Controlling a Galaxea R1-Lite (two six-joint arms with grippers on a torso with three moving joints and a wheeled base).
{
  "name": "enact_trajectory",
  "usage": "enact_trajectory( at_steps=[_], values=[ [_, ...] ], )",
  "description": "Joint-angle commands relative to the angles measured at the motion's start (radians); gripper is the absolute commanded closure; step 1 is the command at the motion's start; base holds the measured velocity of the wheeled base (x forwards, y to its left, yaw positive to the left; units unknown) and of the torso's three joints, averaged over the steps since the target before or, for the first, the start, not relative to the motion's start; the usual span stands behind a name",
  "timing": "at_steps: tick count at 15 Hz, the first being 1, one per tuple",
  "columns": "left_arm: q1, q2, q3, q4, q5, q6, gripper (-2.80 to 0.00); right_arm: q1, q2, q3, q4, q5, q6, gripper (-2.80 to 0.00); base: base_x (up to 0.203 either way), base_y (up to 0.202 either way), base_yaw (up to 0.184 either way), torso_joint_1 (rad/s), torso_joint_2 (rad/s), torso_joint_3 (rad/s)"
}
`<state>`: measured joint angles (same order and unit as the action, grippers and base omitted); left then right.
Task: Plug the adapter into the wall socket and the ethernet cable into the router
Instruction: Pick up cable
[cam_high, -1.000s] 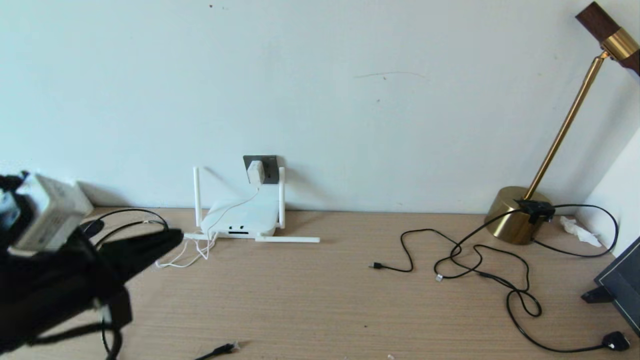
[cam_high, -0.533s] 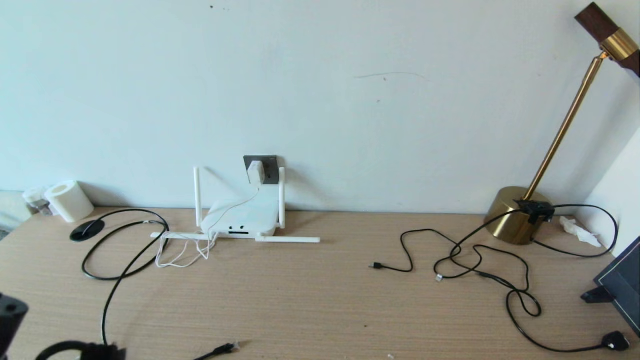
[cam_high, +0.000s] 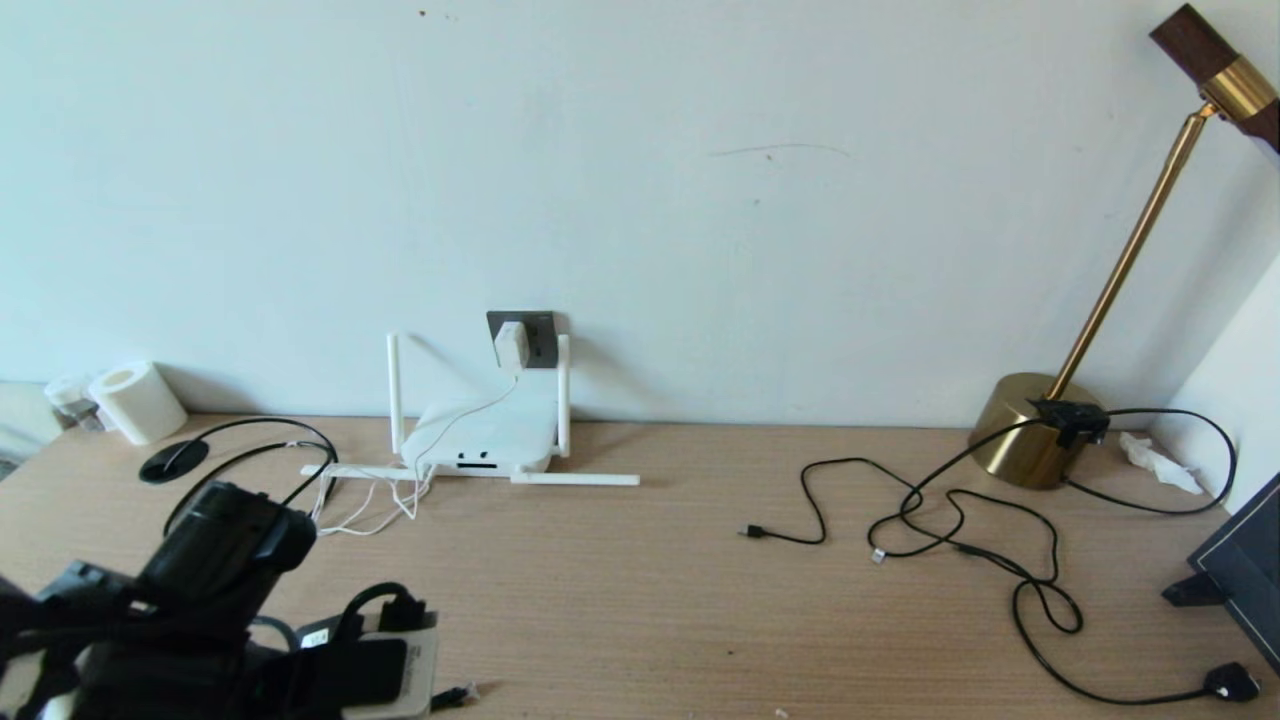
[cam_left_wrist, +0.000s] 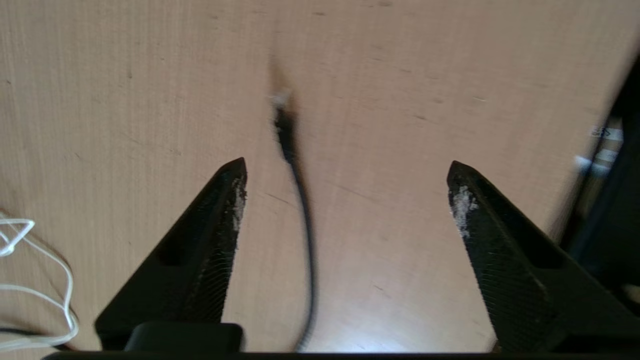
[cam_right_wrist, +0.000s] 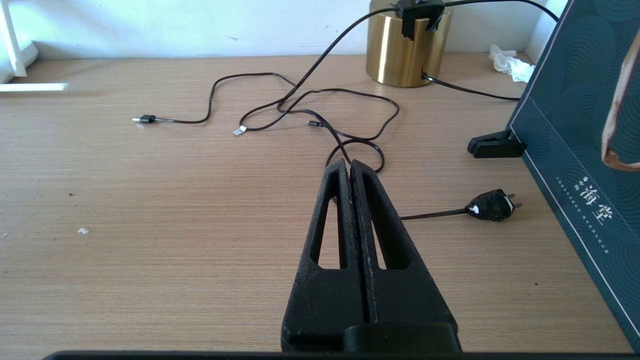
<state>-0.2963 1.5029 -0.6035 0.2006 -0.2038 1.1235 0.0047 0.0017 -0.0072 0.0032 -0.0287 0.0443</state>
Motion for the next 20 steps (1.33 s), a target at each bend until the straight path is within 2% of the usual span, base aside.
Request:
enact_trajectory(
  at_steps=[1, 6, 9, 18, 20],
  values=[
    [0.007, 0.160, -0.046, 0.001, 0.005, 0.012, -2.80, 0.000, 0.000, 0.000, 0.000, 0.000, 0.000, 0.00, 0.000, 0.000, 0.000, 0.000, 0.00, 0.000],
    [0.046, 0.287, -0.126, 0.003, 0.007, 0.018, -2.80, 0.000, 0.000, 0.000, 0.000, 0.000, 0.000, 0.00, 0.000, 0.000, 0.000, 0.000, 0.00, 0.000],
    [0.069, 0.310, -0.116, 0.003, 0.007, 0.035, -2.80, 0.000, 0.000, 0.000, 0.000, 0.000, 0.000, 0.00, 0.000, 0.000, 0.000, 0.000, 0.00, 0.000],
    [0.075, 0.332, -0.086, -0.003, 0.011, 0.036, -2.80, 0.000, 0.000, 0.000, 0.000, 0.000, 0.000, 0.00, 0.000, 0.000, 0.000, 0.000, 0.00, 0.000],
    [0.076, 0.350, -0.083, -0.040, 0.029, 0.035, -2.80, 0.000, 0.000, 0.000, 0.000, 0.000, 0.000, 0.00, 0.000, 0.000, 0.000, 0.000, 0.00, 0.000]
  ],
)
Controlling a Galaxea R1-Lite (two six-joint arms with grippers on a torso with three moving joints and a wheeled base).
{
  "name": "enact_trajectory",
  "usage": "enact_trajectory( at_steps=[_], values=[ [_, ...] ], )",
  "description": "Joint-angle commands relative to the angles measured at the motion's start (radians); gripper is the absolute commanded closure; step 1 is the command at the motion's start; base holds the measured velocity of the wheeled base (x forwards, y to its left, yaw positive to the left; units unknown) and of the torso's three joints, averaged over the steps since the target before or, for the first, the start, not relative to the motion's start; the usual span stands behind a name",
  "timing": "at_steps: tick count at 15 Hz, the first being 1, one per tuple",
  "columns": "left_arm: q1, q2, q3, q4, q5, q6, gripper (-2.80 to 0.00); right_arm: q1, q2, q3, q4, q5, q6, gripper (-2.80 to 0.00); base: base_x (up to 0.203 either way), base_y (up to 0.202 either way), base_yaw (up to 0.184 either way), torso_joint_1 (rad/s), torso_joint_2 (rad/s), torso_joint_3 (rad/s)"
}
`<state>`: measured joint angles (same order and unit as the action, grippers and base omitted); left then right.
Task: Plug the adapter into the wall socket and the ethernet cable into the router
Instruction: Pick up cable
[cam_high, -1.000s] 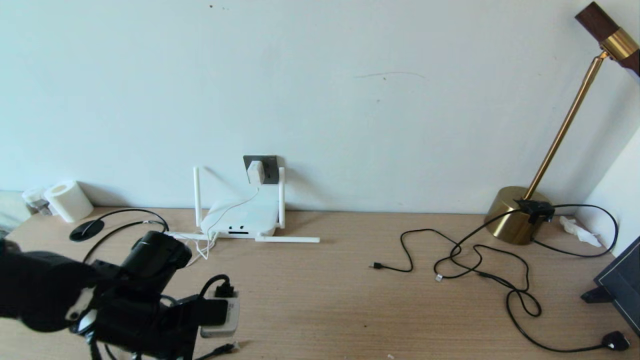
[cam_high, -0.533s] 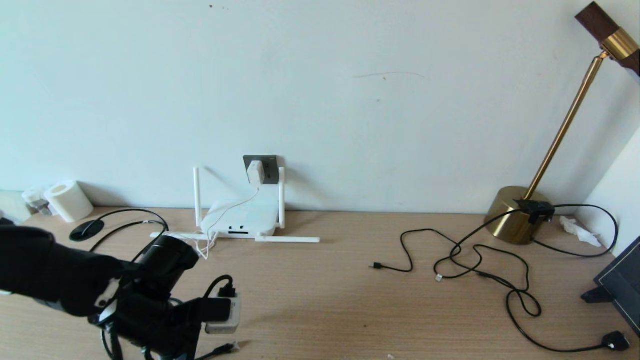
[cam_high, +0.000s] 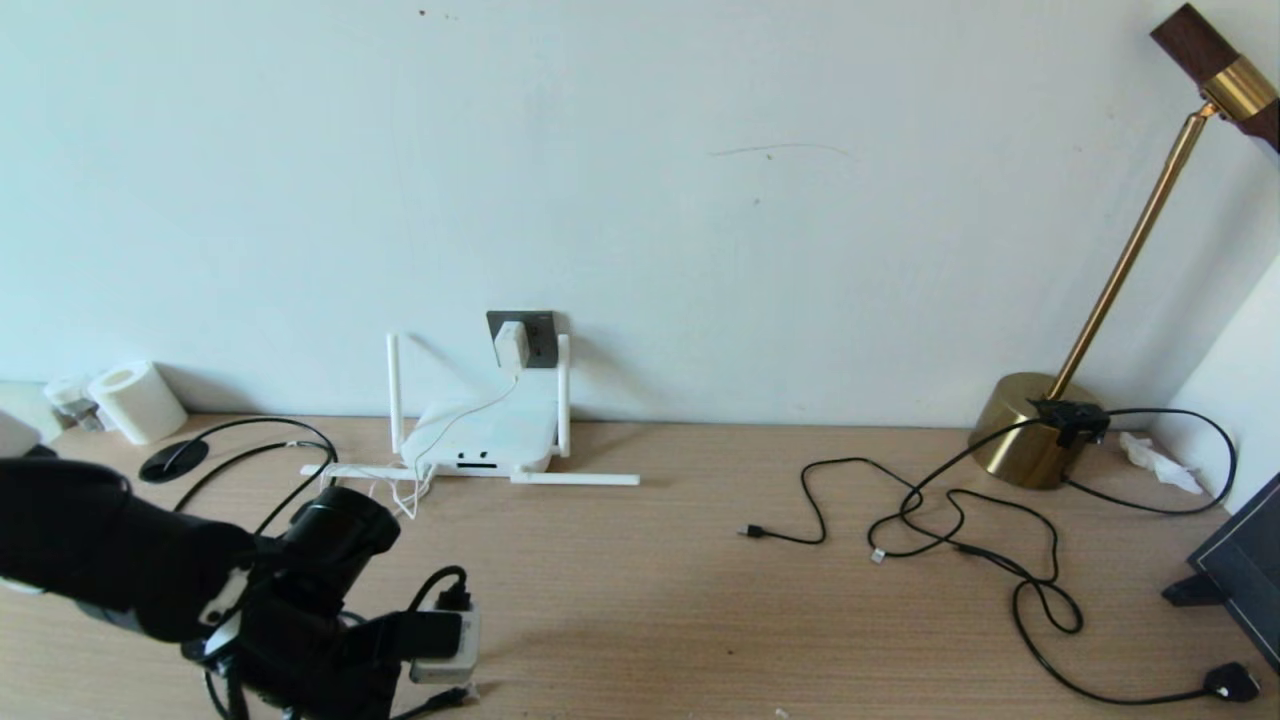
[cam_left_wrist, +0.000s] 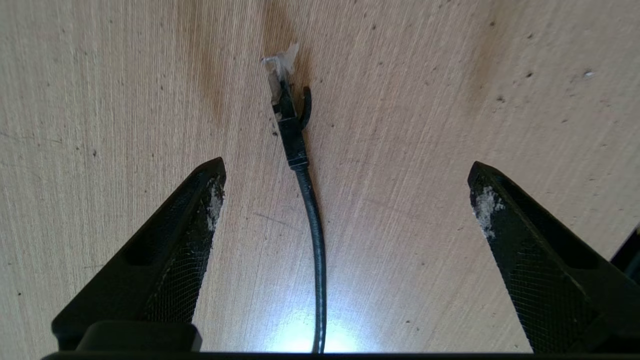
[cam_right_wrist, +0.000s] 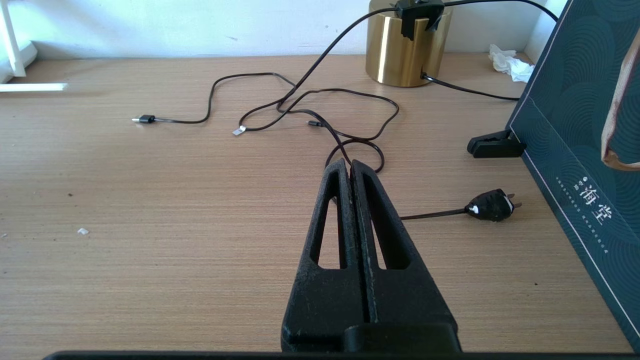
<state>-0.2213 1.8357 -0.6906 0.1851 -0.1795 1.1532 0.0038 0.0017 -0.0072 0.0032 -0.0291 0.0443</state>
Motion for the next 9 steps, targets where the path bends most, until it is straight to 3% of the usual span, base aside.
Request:
enact_trajectory(
  at_steps=[1, 3, 4, 5, 9],
  values=[
    [0.001, 0.027, 0.015, -0.064, 0.008, 0.005, -2.80, 0.001, 0.000, 0.001, 0.000, 0.000, 0.000, 0.00, 0.000, 0.000, 0.000, 0.000, 0.00, 0.000],
    [0.000, 0.049, 0.043, -0.118, 0.011, 0.005, -2.80, 0.001, 0.000, 0.000, 0.000, 0.000, 0.000, 0.00, 0.000, 0.000, 0.000, 0.000, 0.00, 0.000],
    [0.000, 0.057, 0.046, -0.121, 0.011, 0.005, -0.15, 0.001, 0.000, 0.001, 0.000, 0.000, 0.000, 0.00, 0.000, 0.000, 0.000, 0.000, 0.00, 0.000],
    [0.000, 0.057, 0.046, -0.121, 0.011, 0.005, 0.00, 0.001, 0.000, 0.001, 0.000, 0.000, 0.000, 0.00, 0.000, 0.000, 0.000, 0.000, 0.00, 0.000],
    [0.000, 0.048, 0.048, -0.118, 0.009, 0.003, 0.00, 0.001, 0.000, 0.000, 0.000, 0.000, 0.000, 0.00, 0.000, 0.000, 0.000, 0.000, 0.00, 0.000]
  ],
)
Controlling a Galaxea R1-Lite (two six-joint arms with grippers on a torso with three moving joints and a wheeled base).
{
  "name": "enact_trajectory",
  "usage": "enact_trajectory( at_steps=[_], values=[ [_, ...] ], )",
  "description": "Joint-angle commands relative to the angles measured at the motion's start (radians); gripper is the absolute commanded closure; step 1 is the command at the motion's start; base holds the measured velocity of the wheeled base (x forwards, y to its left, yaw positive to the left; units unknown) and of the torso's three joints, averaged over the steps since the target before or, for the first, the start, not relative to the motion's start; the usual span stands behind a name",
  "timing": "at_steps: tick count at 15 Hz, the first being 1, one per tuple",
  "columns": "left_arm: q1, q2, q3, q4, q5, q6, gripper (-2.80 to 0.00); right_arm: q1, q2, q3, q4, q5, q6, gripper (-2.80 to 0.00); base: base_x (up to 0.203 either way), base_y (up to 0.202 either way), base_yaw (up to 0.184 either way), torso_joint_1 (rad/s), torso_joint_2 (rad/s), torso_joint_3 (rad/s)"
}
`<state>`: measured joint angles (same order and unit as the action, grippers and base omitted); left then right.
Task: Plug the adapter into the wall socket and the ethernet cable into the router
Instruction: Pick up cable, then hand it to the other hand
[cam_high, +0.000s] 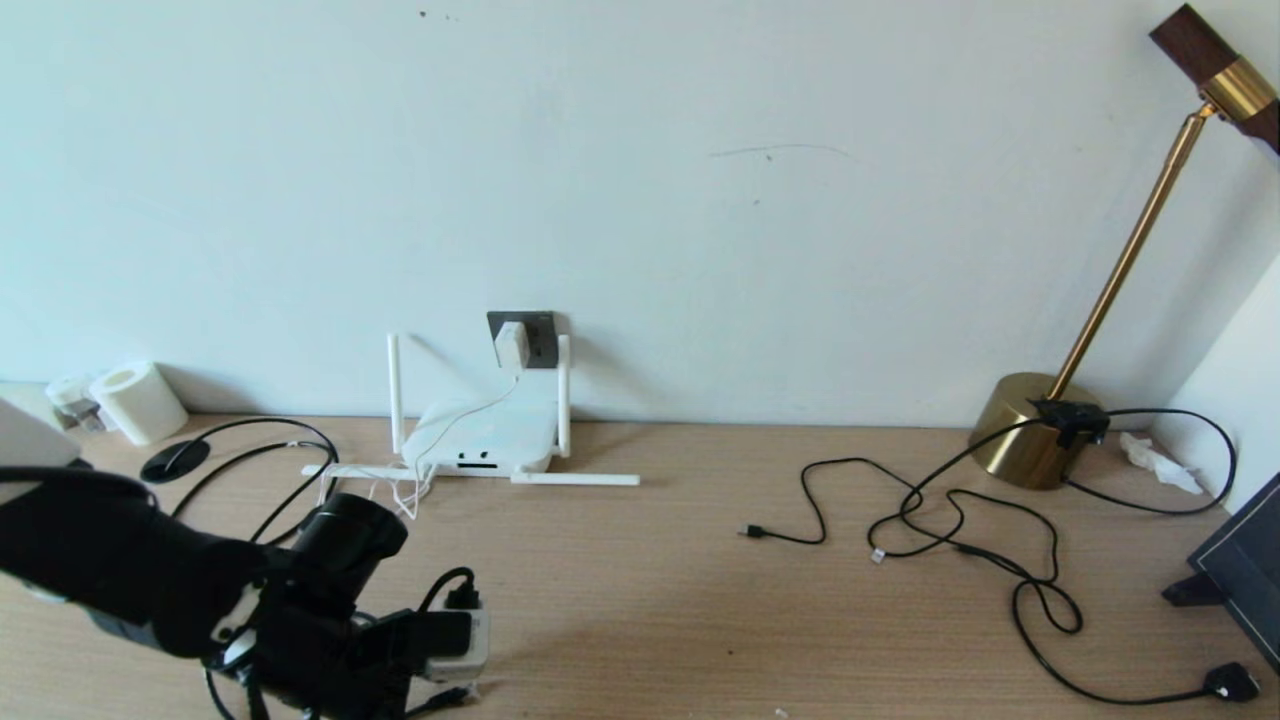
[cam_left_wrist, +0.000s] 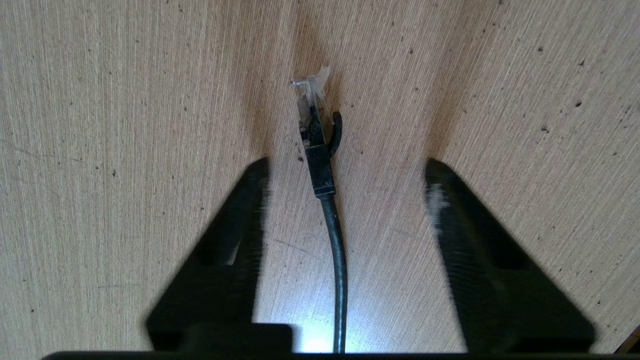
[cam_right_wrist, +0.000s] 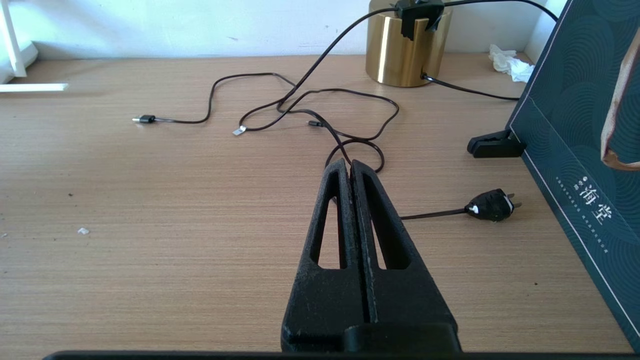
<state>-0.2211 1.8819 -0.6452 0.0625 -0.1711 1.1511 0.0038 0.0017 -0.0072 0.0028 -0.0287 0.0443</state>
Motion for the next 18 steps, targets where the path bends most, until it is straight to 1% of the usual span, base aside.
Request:
enact_trajectory(
  at_steps=[1, 5, 8, 9, 11, 12, 13, 14, 16, 17, 18],
  values=[
    [0.000, 0.000, 0.004, 0.005, -0.001, 0.006, 0.00, 0.001, 0.000, 0.000, 0.000, 0.000, 0.000, 0.00, 0.000, 0.000, 0.000, 0.000, 0.00, 0.000],
    [0.000, -0.044, 0.027, 0.005, -0.002, 0.007, 0.00, 0.001, 0.000, 0.000, 0.000, 0.000, 0.000, 0.00, 0.000, 0.000, 0.000, 0.000, 0.00, 0.000],
    [0.000, -0.151, 0.026, 0.005, -0.013, 0.007, 0.00, 0.001, 0.000, 0.000, 0.000, 0.000, 0.000, 0.00, 0.000, 0.000, 0.000, 0.000, 0.00, 0.000],
    [-0.006, -0.186, -0.013, 0.007, -0.030, 0.007, 0.00, 0.001, 0.000, 0.000, 0.000, 0.000, 0.000, 0.00, 0.000, 0.000, 0.000, 0.000, 0.00, 0.000],
    [-0.037, -0.227, -0.173, 0.018, -0.061, -0.001, 0.00, 0.001, 0.000, 0.000, 0.000, 0.000, 0.000, 0.00, 0.000, 0.000, 0.000, 0.000, 0.00, 0.000],
    [-0.063, -0.239, -0.270, 0.039, -0.068, -0.012, 0.00, 0.001, 0.000, 0.000, 0.000, 0.000, 0.000, 0.00, 0.000, 0.000, 0.000, 0.000, 0.00, 0.000],
    [-0.104, -0.247, -0.373, 0.080, -0.072, -0.031, 0.00, 0.001, 0.000, 0.001, -0.001, 0.000, 0.000, 0.00, 0.000, 0.000, 0.000, 0.000, 0.00, 0.000],
    [-0.159, -0.251, -0.455, 0.124, -0.069, -0.054, 0.00, 0.001, 0.000, 0.001, -0.001, 0.000, 0.000, 0.00, 0.000, 0.000, 0.000, 0.000, 0.00, 0.000],
    [-0.301, -0.249, -0.590, 0.180, -0.034, -0.116, 0.00, 0.001, 0.000, 0.000, -0.001, 0.000, 0.000, 0.00, 0.000, 0.000, 0.000, 0.000, 0.00, 0.000],
    [-0.351, -0.239, -0.644, 0.190, -0.017, -0.150, 0.00, 0.001, -0.001, -0.005, -0.003, -0.002, 0.000, 0.00, 0.000, 0.000, 0.000, 0.000, 0.00, 0.000],
    [-0.406, -0.227, -0.688, 0.195, 0.008, -0.174, 0.00, 0.001, 0.001, -0.042, 0.002, -0.001, 0.017, 0.00, 0.000, 0.000, 0.000, 0.000, 0.00, 0.000]
  ],
)
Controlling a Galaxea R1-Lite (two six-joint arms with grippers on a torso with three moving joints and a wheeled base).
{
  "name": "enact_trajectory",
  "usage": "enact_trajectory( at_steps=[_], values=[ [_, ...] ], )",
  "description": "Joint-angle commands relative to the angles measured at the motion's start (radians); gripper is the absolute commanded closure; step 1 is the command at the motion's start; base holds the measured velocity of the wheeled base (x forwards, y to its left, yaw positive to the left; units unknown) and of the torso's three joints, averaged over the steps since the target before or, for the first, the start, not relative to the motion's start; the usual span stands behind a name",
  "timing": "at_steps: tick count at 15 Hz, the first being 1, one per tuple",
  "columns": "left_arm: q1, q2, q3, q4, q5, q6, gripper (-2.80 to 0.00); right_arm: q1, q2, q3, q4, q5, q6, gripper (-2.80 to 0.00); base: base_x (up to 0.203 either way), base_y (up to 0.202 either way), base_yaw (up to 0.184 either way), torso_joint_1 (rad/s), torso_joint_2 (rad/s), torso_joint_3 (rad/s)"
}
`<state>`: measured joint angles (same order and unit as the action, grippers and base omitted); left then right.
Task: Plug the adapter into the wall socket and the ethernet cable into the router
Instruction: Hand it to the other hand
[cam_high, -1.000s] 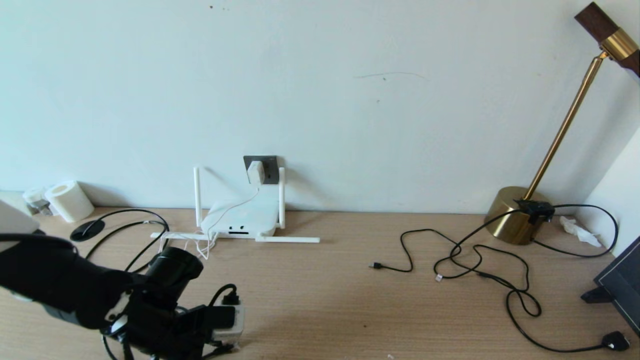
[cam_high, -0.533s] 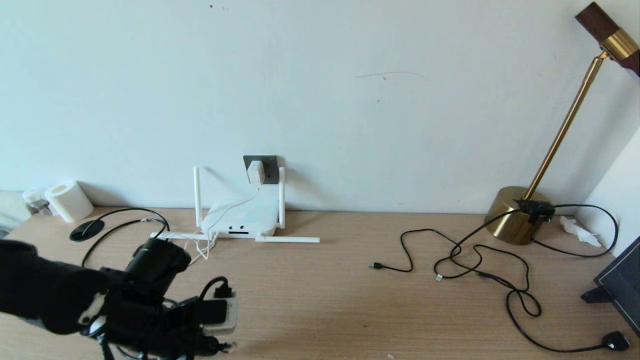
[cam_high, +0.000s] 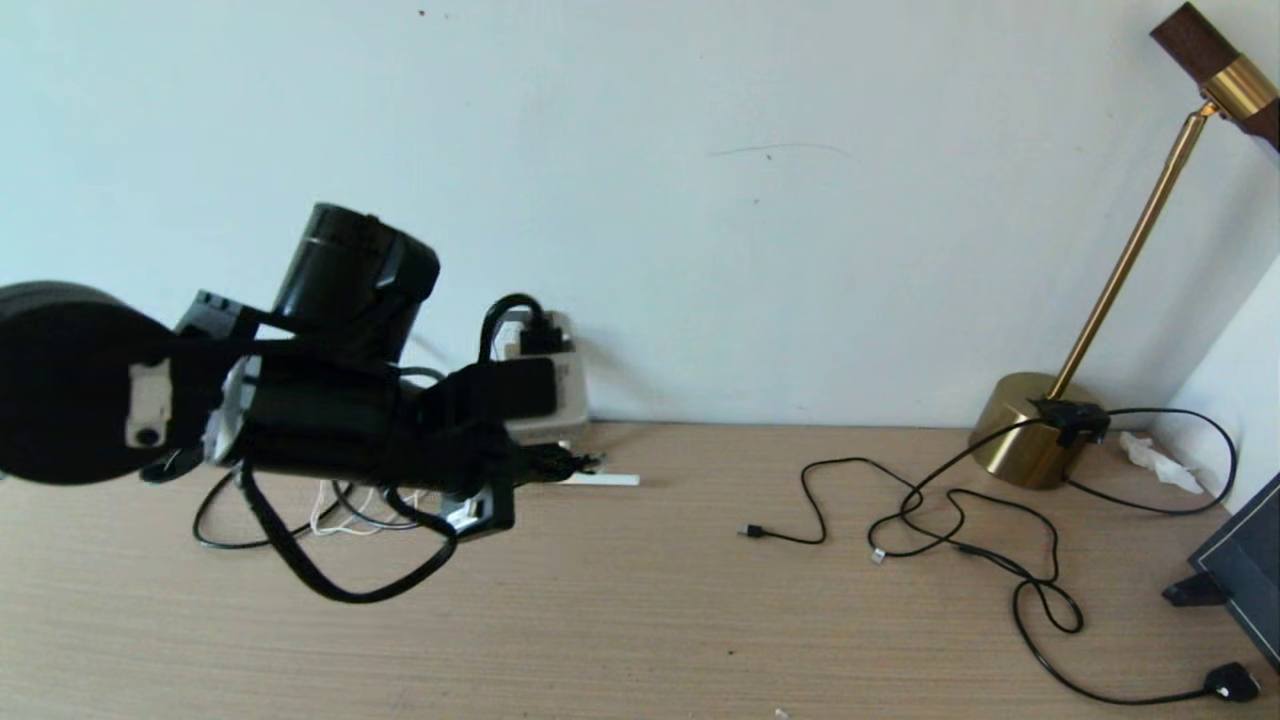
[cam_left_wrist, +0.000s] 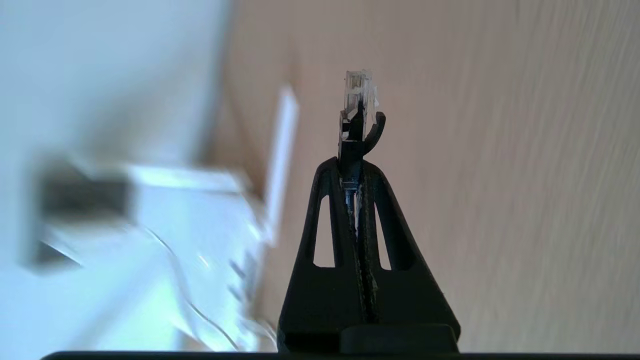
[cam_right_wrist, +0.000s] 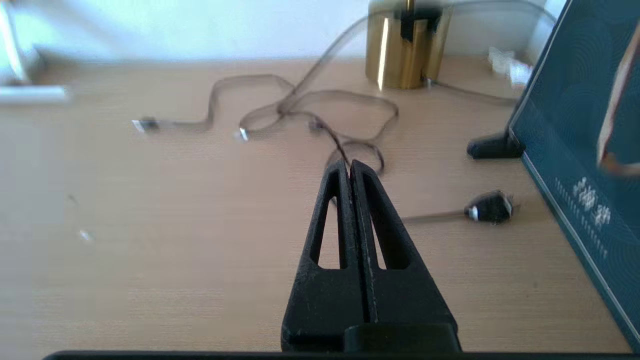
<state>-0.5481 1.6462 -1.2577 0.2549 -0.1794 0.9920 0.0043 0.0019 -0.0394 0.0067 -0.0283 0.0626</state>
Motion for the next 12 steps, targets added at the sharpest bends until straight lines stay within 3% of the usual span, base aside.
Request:
enact_trajectory(
  at_steps=[1, 2, 3, 6, 8, 10, 12],
  values=[
    [-0.128, 0.010, -0.100, 0.006, 0.050, -0.035, 0.00, 0.000, 0.012, -0.088, 0.021, 0.004, 0.047, 0.00, 0.000, 0.000, 0.000, 0.000, 0.00, 0.000],
    [-0.156, 0.001, -0.114, 0.007, 0.076, -0.049, 0.00, 0.001, 0.044, -0.181, 0.066, 0.021, 0.093, 0.00, 0.000, 0.000, 0.000, 0.000, 0.00, 0.000],
    [-0.172, -0.013, -0.120, 0.007, 0.084, -0.053, 0.00, 0.001, 0.110, -0.267, 0.121, 0.066, 0.135, -2.80, 0.000, 0.000, 0.000, 0.000, 0.00, 0.000],
    [-0.266, -0.011, -0.132, -0.017, 0.136, -0.057, 0.00, 0.001, 0.344, -0.386, 0.195, 0.328, 0.253, -2.80, 0.000, 0.000, 0.000, 0.000, 0.00, 0.000],
    [-0.288, -0.001, -0.128, -0.061, 0.141, -0.058, 0.00, 0.002, 0.526, -0.415, 0.168, 0.515, 0.286, -2.80, 0.000, 0.000, 0.000, 0.000, 0.00, 0.000],
    [-0.294, 0.025, -0.128, -0.101, 0.147, -0.058, 0.00, 0.009, 0.741, -0.438, 0.083, 0.620, 0.299, -2.80, 0.000, 0.000, 0.000, 0.000, 0.00, 0.000],
    [-0.299, 0.027, -0.127, -0.106, 0.144, -0.056, 0.00, 0.061, 0.949, -0.482, -0.026, 0.670, 0.315, -2.80, 0.000, 0.000, 0.000, 0.000, 0.00, 0.000]
  ],
)
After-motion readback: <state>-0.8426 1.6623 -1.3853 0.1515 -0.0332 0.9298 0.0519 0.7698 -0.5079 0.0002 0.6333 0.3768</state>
